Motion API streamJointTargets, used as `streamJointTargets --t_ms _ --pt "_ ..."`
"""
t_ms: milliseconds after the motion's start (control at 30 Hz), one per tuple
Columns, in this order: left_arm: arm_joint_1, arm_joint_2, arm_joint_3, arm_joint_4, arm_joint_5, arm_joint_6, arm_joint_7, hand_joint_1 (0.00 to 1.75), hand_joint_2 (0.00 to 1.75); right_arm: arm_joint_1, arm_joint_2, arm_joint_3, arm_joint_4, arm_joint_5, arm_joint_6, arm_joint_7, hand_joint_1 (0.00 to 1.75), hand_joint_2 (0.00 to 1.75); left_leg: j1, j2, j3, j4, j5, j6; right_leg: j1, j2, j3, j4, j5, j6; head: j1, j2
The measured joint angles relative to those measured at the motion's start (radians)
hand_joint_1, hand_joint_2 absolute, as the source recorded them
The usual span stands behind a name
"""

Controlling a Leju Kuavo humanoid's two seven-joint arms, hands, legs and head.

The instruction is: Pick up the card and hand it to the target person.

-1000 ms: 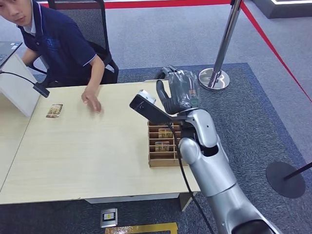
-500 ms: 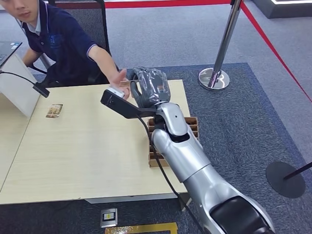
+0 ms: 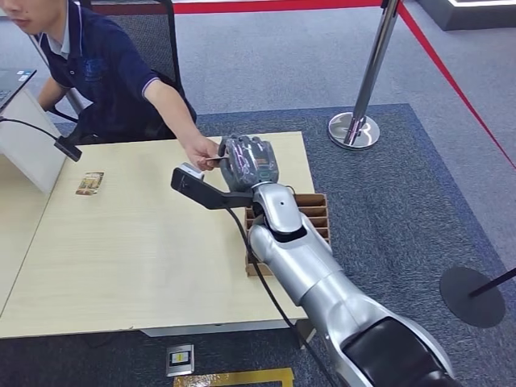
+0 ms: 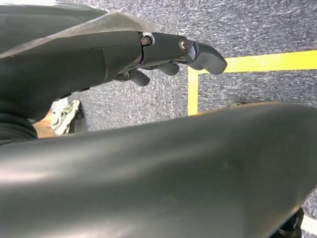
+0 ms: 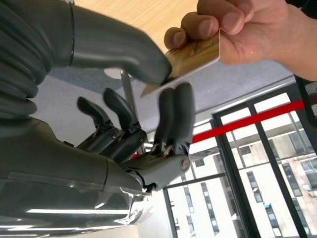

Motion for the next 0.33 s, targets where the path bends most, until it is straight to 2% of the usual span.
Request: streamJointTargets --t_ms 167,333 --pt "0.001 -0.001 0.001 0.0 0.01 0.01 0.003 0.0 0.0 0.015 -0.001 -0.024 -0.013 -0.082 -0.046 -0.052 0.0 1.75 0.0 0.0 0.0 0.0 0.0 0.0 0.0 0.0 0.0 0.0 0.0 0.0 0.0 0.0" --pt "0.002 -0.005 0.005 0.0 0.03 0.023 0.012 0.0 0.0 0.125 -0.018 -0.057 -0.207 -0.141 -0.075 -0.069 0.0 1.75 0.0 0.0 0.0 0.0 0.0 0.0 0.0 0.0 -0.001 -0.001 0.0 0.0 0.0 0.0"
